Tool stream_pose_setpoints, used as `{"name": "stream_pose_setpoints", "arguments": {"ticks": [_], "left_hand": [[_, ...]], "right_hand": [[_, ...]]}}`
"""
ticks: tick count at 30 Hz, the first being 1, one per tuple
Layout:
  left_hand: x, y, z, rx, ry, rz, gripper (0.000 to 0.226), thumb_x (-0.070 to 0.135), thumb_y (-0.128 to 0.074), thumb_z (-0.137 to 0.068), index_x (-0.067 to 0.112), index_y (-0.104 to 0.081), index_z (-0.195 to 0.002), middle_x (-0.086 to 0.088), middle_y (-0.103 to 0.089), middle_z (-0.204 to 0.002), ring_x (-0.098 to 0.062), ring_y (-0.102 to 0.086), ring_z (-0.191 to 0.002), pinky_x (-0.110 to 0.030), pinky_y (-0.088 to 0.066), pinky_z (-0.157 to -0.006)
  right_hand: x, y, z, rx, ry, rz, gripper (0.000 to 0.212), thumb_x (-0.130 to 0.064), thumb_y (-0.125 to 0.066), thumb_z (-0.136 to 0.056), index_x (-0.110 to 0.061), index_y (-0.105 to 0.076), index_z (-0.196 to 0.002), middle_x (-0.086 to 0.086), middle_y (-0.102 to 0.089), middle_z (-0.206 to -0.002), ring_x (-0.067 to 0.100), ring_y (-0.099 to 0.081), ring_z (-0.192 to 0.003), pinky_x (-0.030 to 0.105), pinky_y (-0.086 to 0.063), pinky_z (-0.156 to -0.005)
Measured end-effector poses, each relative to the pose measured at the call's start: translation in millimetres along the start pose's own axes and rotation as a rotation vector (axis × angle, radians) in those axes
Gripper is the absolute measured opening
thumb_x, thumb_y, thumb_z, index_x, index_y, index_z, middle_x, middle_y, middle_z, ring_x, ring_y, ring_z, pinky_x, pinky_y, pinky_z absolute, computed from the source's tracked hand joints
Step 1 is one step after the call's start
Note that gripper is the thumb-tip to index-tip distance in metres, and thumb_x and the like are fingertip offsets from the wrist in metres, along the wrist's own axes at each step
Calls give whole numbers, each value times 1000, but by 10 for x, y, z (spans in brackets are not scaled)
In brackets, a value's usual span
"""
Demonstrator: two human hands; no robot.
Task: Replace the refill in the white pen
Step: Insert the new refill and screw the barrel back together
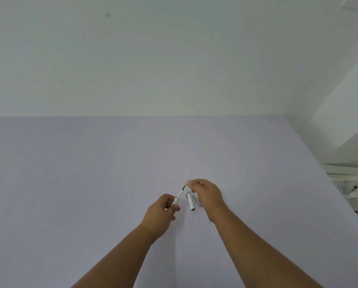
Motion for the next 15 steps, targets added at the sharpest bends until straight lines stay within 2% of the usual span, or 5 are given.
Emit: {"name": "stream_pose_setpoints", "arguments": {"ticks": [3, 5, 8, 12, 15], "left_hand": [[31, 14, 15, -17, -14, 13, 24, 23, -48, -97, 47, -49, -92, -1, -67, -105, -12, -64, -75, -34, -53, -81], [37, 21, 23, -22, -17, 10, 29, 23, -47, -97, 51, -48, -93, -1, -67, -104, -13, -63, -76, -33, -52, -81], [19, 21, 32, -23, -9, 0, 29, 22, -47, -97, 51, -50, -94, -1, -66, -104, -12, -63, -75, -35, -54, -84], [-7, 39, 41, -18, 5, 0, 27, 21, -46, -97, 47, -52, -99, -2, -66, -104, -12, -62, -74, -35, -53, -84], [-27, 55, 43, -13, 5, 0, 30, 21, -46, -97, 50, -51, -93, 0, -66, -101, -12, -62, -74, -32, -52, -81]], "right_hand": [[48, 171, -142, 157, 37, 235, 18, -23, -59, -89, -10, -70, -93, -2, -64, -83, 17, -57, -83, 26, -45, -72], [115, 226, -199, 140, 60, 527, 20, -20, -54, -90, -9, -70, -95, 2, -66, -88, 19, -59, -85, 29, -47, -74], [227, 200, -241, 78, 81, 839, 24, -17, -48, -88, -14, -71, -94, 5, -68, -100, 24, -63, -91, 31, -49, -72], [325, 124, -286, 52, 106, 1077, 26, -22, -45, -92, -14, -68, -100, 6, -63, -108, 25, -60, -101, 31, -47, -73], [356, 86, -295, 34, 104, 1163, 26, -20, -43, -93, -11, -65, -102, 8, -62, -108, 26, -59, -102, 32, -46, -73]]}}
Point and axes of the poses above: each hand's wrist, its own z-axis away from the middle knuckle, its own y-axis out of the back of the hand, x = y × z, the point moved 1 cm from there along -z, towards the middle knuckle
